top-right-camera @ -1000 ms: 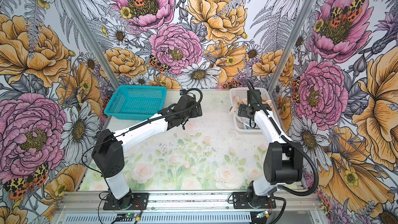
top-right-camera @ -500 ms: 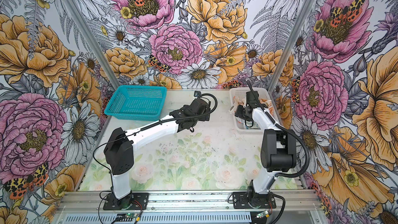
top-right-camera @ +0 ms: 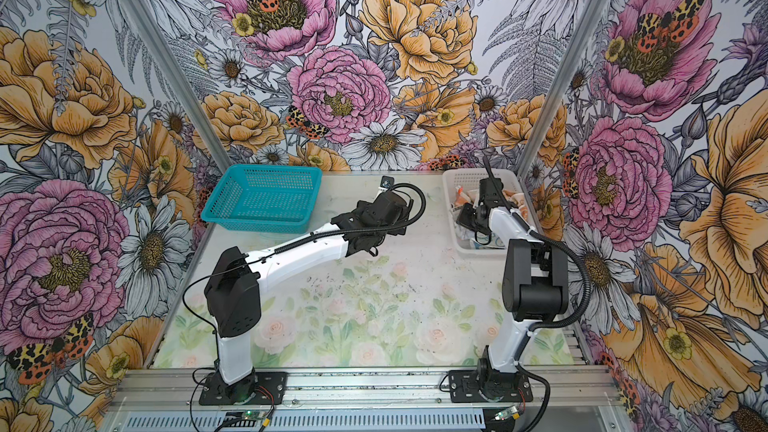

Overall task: Fold and stack the towels
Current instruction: 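Lower the right gripper into the white basket and pinch the cream RABBIT towel edge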

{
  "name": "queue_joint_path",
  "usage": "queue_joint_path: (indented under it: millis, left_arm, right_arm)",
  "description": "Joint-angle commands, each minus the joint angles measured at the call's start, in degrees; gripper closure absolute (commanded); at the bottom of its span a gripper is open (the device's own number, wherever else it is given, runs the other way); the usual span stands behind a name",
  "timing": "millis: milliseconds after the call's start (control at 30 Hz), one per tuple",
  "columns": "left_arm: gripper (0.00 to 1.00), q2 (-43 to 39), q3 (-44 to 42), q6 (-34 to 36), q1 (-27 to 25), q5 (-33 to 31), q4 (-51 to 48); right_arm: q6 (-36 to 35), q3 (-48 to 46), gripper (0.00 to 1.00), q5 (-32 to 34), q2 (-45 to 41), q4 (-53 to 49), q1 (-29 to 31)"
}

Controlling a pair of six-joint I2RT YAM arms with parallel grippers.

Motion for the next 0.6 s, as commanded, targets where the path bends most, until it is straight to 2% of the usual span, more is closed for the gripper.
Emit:
queue_joint_path:
  millis: [0, 67, 200, 300, 400, 533, 567]
  left_arm:
    - [0.01, 0.57, 2.40, 0.84, -0.18, -1.62, -2.23]
    - [0.01, 0.63, 2.44, 0.74, -0.22, -1.50, -2.49]
    - [0.01, 0.63, 2.42, 0.46, -0.22, -0.89, -2.60]
    - [0.01, 0.82, 2.60, 0.18, -0.22, -0.37, -2.77]
    - [0.01, 0.91, 2.69, -0.08, -0.22, -0.41, -3.25]
    - [0.01, 1.07, 2.64, -0.14, -0.26, -0.54, -3.74]
    - [0.01, 1.16, 2.59, -0.13, -0.22, -0.46, -3.82]
  right_arm:
    - [-0.14, 0.58, 0.98, 0.04, 1.08, 1.36, -1.36]
    - [0.01, 0.91, 0.91, -0.77, 1.58, 1.53, -1.90]
    - [0.86, 1.82, 0.67, -2.81, 2.91, 2.30, -2.33]
    - [2.03, 2.24, 0.56, -5.02, 4.27, 3.33, -2.38]
    - [3.24, 1.82, 0.51, -6.72, 5.00, 4.70, -2.25]
    - [3.98, 1.55, 0.52, -7.57, 5.84, 5.92, -1.49]
    - [4.14, 1.56, 0.54, -7.78, 6.12, 6.22, -1.33]
